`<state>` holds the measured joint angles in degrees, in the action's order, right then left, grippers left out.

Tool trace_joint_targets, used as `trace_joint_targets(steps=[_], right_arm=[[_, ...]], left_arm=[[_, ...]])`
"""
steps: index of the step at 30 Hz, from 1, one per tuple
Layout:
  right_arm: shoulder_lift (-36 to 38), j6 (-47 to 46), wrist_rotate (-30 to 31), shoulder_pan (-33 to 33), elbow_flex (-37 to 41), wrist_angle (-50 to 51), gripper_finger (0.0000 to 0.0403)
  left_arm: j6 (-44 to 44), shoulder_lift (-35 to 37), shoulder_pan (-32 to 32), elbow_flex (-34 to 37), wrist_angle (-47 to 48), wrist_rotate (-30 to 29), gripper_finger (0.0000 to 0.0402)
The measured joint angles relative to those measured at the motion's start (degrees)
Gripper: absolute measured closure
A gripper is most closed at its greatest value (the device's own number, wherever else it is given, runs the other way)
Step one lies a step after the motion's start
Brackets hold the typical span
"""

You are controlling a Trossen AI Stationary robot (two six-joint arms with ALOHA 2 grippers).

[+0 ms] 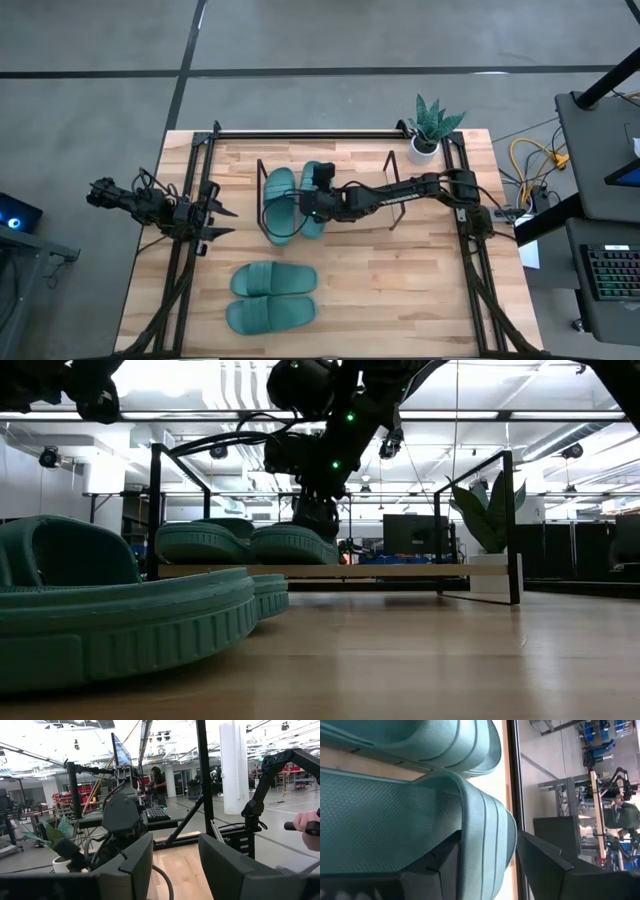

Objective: Pick and place slides into the shelf
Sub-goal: Adjust the green slippers

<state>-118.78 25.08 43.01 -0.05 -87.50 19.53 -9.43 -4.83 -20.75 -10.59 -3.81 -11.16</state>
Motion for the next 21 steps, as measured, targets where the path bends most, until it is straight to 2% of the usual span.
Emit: trace_joint_targets(steps=[8, 16, 21], right_arm=[[-0.15, -0.59, -1.65, 0.0, 0.04, 1.26, 0.0269], [-0.22, -2.58, -2.43, 0.0, 0.09, 2.58, 0.0378], [-0.22, -2.64, -2.41, 0.0, 0.09, 2.45, 0.0388]], left_arm=[[0.0, -0.01, 0.0, 0.0, 0.02, 0.0, 0.0257], [0.0, -0.01, -0.01, 0.0, 0.09, 0.0, 0.0257], [0.0, -0.01, -0.04, 0.0, 0.11, 0.0, 0.0257]])
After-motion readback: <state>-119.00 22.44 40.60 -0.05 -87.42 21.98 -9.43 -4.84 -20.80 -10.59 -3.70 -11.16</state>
